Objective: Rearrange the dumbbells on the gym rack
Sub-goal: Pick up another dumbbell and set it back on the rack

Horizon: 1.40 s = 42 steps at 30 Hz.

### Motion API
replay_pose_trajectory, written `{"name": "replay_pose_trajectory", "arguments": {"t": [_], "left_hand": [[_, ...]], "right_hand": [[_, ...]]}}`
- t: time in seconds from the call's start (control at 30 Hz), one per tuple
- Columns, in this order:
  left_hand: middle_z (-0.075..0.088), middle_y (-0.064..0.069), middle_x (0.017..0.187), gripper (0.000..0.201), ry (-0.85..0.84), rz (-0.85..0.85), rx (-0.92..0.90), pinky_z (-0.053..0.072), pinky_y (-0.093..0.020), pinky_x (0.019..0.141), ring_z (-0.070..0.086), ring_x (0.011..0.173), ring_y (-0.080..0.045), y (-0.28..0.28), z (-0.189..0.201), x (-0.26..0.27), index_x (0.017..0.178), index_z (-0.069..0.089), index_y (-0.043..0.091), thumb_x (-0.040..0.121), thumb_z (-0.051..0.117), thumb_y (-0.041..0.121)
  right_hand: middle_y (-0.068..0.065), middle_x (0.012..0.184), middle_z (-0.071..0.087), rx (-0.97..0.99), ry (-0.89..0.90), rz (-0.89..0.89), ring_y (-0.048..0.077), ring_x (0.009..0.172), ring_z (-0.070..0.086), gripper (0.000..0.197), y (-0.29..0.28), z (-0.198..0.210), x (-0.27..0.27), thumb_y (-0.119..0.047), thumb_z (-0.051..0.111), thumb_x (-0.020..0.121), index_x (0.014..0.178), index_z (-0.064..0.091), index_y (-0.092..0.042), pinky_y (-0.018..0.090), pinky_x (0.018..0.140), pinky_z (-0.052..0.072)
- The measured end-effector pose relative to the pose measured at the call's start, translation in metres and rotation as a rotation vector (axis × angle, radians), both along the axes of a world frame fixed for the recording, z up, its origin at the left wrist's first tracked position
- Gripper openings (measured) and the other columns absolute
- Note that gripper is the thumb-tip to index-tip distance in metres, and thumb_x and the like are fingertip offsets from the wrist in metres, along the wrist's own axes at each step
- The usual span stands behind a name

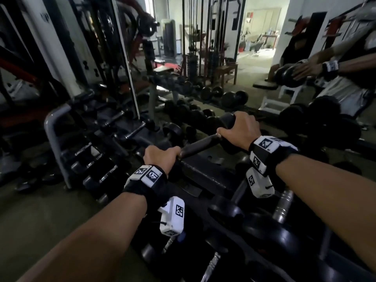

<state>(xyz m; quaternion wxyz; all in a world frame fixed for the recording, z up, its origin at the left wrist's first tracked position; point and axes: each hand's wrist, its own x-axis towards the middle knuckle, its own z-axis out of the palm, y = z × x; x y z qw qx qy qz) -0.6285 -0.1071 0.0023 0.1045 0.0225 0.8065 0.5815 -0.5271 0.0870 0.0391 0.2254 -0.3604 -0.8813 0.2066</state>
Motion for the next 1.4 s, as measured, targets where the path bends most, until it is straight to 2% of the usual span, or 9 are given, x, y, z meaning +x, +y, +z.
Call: {"name": "replay_pose_trajectory", "arguments": {"t": [0.17, 0.3, 0.4, 0.53, 0.73, 0.9, 1.1, 1.23, 1.4], "left_hand": [[0.071, -0.013, 0.073, 0.035, -0.128, 0.032, -0.024, 0.061, -0.041, 0.066, 0.07, 0.071, -0.03, 0.023, -0.035, -0.039, 0.065, 0.066, 0.002, 0.049, 0.078, 0.031], [0.067, -0.009, 0.072, 0.028, -0.235, 0.067, -0.047, 0.059, -0.036, 0.073, 0.068, 0.075, -0.028, 0.039, -0.068, -0.062, 0.058, 0.06, 0.007, 0.056, 0.08, 0.027], [0.07, -0.013, 0.087, 0.034, -0.344, 0.091, -0.035, 0.056, -0.033, 0.075, 0.066, 0.08, -0.029, 0.051, -0.092, -0.073, 0.073, 0.065, 0.004, 0.055, 0.08, 0.029], [0.069, -0.017, 0.105, 0.079, -0.499, 0.092, -0.081, 0.058, -0.038, 0.084, 0.067, 0.09, -0.033, 0.068, -0.123, -0.089, 0.108, 0.064, -0.004, 0.043, 0.073, 0.039], [0.056, -0.013, 0.104, 0.073, -0.599, 0.11, -0.095, 0.056, -0.036, 0.087, 0.064, 0.095, -0.033, 0.092, -0.149, -0.103, 0.119, 0.043, -0.006, 0.065, 0.081, 0.026], [0.054, -0.012, 0.09, 0.063, -0.706, 0.159, -0.097, 0.047, -0.031, 0.075, 0.049, 0.066, -0.024, 0.1, -0.16, -0.099, 0.109, 0.038, -0.003, 0.068, 0.079, 0.022], [0.045, -0.005, 0.07, 0.06, -0.678, 0.161, -0.098, 0.042, -0.031, 0.072, 0.046, 0.06, -0.02, 0.099, -0.161, -0.091, 0.103, 0.035, 0.0, 0.069, 0.079, 0.023], [0.052, -0.012, 0.089, 0.065, -0.655, 0.161, -0.083, 0.049, -0.033, 0.078, 0.053, 0.079, -0.03, 0.094, -0.164, -0.08, 0.111, 0.037, -0.002, 0.069, 0.08, 0.024], [0.054, -0.018, 0.098, 0.069, -0.644, 0.154, -0.13, 0.052, -0.039, 0.086, 0.055, 0.084, -0.033, 0.091, -0.167, -0.074, 0.11, 0.036, -0.002, 0.065, 0.08, 0.025]], "right_hand": [[0.014, 0.101, 0.07, 0.002, -0.115, 0.057, 0.037, 0.099, 0.065, 0.042, 0.028, -0.024, -0.057, -0.043, 0.078, 0.074, 0.095, 0.062, -0.009, 0.035, 0.075, 0.044], [0.013, 0.104, 0.07, -0.026, -0.217, 0.064, 0.038, 0.101, 0.064, 0.044, 0.045, -0.052, -0.098, -0.045, 0.078, 0.073, 0.098, 0.063, -0.011, 0.037, 0.078, 0.045], [0.014, 0.107, 0.069, -0.054, -0.288, 0.05, 0.039, 0.103, 0.064, 0.045, 0.056, -0.071, -0.12, -0.044, 0.08, 0.073, 0.102, 0.064, -0.013, 0.038, 0.082, 0.048], [0.013, 0.111, 0.071, -0.105, -0.39, 0.042, 0.038, 0.105, 0.065, 0.05, 0.069, -0.101, -0.151, -0.042, 0.081, 0.073, 0.112, 0.065, -0.014, 0.042, 0.09, 0.053], [0.011, 0.112, 0.072, -0.185, -0.458, 0.046, 0.034, 0.109, 0.065, 0.048, 0.092, -0.142, -0.171, -0.038, 0.082, 0.075, 0.114, 0.066, -0.016, 0.041, 0.096, 0.051], [0.014, 0.115, 0.071, -0.132, -0.49, 0.112, 0.037, 0.11, 0.064, 0.055, 0.107, -0.153, -0.183, -0.043, 0.079, 0.077, 0.122, 0.062, -0.017, 0.043, 0.098, 0.048], [0.014, 0.115, 0.069, -0.138, -0.514, 0.135, 0.038, 0.108, 0.063, 0.053, 0.11, -0.157, -0.184, -0.044, 0.077, 0.077, 0.12, 0.059, -0.019, 0.043, 0.094, 0.05], [0.014, 0.119, 0.069, -0.126, -0.521, 0.134, 0.038, 0.11, 0.063, 0.054, 0.105, -0.159, -0.176, -0.044, 0.077, 0.079, 0.123, 0.058, -0.017, 0.045, 0.098, 0.048], [0.015, 0.124, 0.067, -0.127, -0.514, 0.118, 0.039, 0.116, 0.059, 0.058, 0.102, -0.165, -0.169, -0.045, 0.074, 0.081, 0.129, 0.055, -0.019, 0.043, 0.099, 0.043]]}}
